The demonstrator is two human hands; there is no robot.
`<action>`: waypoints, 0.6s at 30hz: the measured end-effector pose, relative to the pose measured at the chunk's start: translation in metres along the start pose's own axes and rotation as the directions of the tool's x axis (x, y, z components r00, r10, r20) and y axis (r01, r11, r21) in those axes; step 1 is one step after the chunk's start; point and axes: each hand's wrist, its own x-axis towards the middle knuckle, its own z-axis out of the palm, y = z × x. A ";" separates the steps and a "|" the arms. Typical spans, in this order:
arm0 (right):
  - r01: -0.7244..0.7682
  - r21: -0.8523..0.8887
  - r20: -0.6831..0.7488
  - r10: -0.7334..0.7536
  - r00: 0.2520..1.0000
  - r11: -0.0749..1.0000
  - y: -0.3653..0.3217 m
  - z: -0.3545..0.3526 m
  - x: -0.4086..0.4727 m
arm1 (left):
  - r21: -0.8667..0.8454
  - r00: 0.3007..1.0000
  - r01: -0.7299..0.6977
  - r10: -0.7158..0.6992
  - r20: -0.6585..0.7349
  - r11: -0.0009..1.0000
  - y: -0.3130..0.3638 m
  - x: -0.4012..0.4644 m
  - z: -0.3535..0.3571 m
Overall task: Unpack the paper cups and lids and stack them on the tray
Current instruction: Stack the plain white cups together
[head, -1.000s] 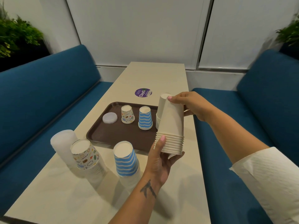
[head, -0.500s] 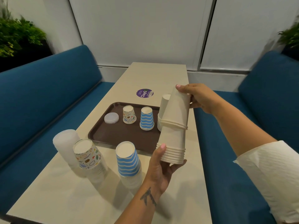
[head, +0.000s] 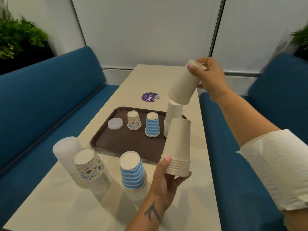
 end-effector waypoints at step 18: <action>-0.013 -0.406 0.202 0.104 0.974 0.914 0.074 0.055 0.022 | -0.019 0.997 0.055 -0.056 -0.055 0.998 -0.003 0.006 -0.012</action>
